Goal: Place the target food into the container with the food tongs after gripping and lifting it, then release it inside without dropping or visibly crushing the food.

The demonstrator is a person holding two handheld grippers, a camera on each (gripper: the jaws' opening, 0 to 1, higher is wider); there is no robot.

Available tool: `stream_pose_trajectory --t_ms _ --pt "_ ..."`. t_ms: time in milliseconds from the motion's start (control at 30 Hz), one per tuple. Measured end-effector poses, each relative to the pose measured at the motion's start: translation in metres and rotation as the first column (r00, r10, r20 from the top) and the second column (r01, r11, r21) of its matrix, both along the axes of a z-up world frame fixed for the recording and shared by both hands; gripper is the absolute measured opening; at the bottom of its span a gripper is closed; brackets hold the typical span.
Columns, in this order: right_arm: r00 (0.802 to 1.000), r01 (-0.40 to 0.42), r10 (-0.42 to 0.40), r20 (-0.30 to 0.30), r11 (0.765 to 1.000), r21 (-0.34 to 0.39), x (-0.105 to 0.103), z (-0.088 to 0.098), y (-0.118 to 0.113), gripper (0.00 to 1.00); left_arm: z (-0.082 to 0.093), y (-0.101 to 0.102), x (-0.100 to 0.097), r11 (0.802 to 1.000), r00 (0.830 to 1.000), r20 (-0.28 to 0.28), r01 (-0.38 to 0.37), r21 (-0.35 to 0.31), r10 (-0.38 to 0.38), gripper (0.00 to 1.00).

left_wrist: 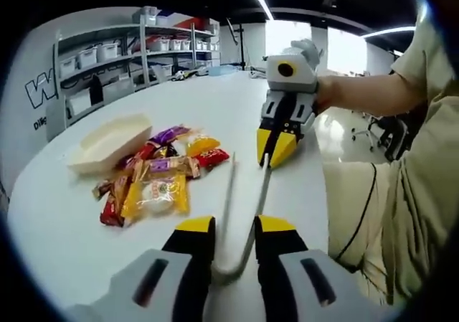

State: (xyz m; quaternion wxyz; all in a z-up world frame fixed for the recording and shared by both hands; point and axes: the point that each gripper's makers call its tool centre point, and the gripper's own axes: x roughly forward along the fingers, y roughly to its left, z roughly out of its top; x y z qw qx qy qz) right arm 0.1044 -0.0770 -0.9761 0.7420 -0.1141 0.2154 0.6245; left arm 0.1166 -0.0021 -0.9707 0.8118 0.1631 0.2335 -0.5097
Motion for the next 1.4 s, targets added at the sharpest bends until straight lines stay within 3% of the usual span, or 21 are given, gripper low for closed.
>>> stream_pose_trajectory --t_ms 800,1400 --pt "0.996 -0.074 0.077 0.046 0.994 -0.078 -0.001 -0.002 0.012 0.02 -0.001 -0.006 0.004 0.996 0.997 -0.019 0.071 0.049 -0.070 0.21" --pt "0.991 -0.100 0.109 0.078 0.989 -0.112 0.000 -0.003 0.020 0.00 -0.002 -0.009 0.006 0.998 0.998 -0.030 0.054 0.012 -0.054 0.22"
